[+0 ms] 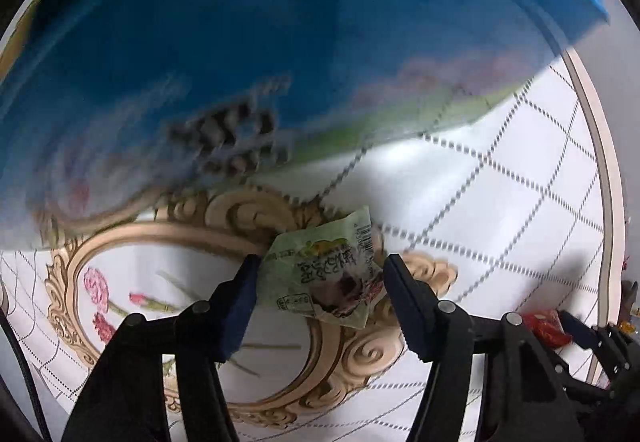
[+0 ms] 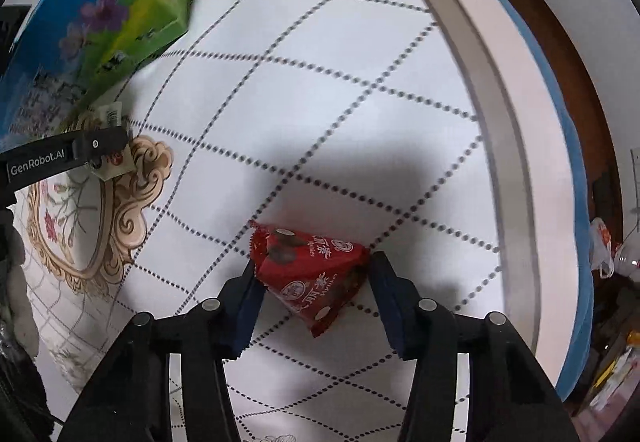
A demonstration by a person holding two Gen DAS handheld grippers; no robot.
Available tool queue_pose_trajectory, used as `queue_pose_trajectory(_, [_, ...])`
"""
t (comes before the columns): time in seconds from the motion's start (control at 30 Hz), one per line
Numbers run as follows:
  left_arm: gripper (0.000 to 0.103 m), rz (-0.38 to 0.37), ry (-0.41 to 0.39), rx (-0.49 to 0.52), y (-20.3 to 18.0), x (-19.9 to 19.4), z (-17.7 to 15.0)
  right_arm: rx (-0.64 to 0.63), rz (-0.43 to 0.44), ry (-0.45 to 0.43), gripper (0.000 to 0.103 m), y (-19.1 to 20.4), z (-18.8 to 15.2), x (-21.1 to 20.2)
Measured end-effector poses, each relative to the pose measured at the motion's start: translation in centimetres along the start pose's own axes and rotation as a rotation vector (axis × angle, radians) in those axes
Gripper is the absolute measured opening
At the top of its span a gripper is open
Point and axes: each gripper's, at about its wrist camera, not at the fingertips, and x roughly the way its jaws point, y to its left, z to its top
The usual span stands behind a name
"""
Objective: Organize snacks
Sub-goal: 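Grasp the small white candy with the left tool while the right tool grasps the red triangular packet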
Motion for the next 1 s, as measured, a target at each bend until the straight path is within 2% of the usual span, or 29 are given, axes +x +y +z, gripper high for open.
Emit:
queue_pose_trajectory(0.07, [0.060,-0.007,0.009,-0.002,0.5,-0.1,-1.4,-0.023,0.007,0.011,0.053,1.0,-0.4,0.3])
queue_pose_trajectory(0.3, [0.060,-0.042,0.094,-0.068,4.3,0.5,-10.0,-0.126,0.045,0.076,0.053,6.0,-2.3,1.8])
queue_pose_trajectory(0.4, [0.060,-0.066,0.143,-0.124,6.0,1.4,-13.6,-0.175,0.061,0.111,0.053,8.3,-3.4,2.7])
queue_pose_trajectory(0.5, [0.060,-0.095,0.170,-0.179,7.0,2.5,-15.5,-0.227,0.052,0.142,0.053,10.4,-4.8,3.5])
queue_pose_trajectory(0.63, [0.062,-0.142,0.174,-0.229,8.0,3.7,-15.7,-0.252,0.037,0.157,0.053,11.8,-5.8,4.1])
queue_pose_trajectory(0.77, [0.063,-0.140,0.167,-0.237,8.8,4.6,-16.3,-0.241,0.030,0.160,0.053,11.5,-6.0,3.7])
queue_pose_trajectory(0.83, [0.064,-0.132,0.168,-0.237,8.5,4.8,-16.3,-0.237,0.026,0.159,0.053,10.8,-5.8,3.6])
queue_pose_trajectory(0.93, [0.064,-0.123,0.170,-0.235,6.9,4.8,-15.7,-0.232,0.021,0.154,0.054,11.3,-5.9,3.9])
queue_pose_trajectory(1.0, [0.065,-0.121,0.172,-0.235,7.1,4.7,-16.3,-0.229,0.019,0.151,0.055,12.0,-5.4,4.5])
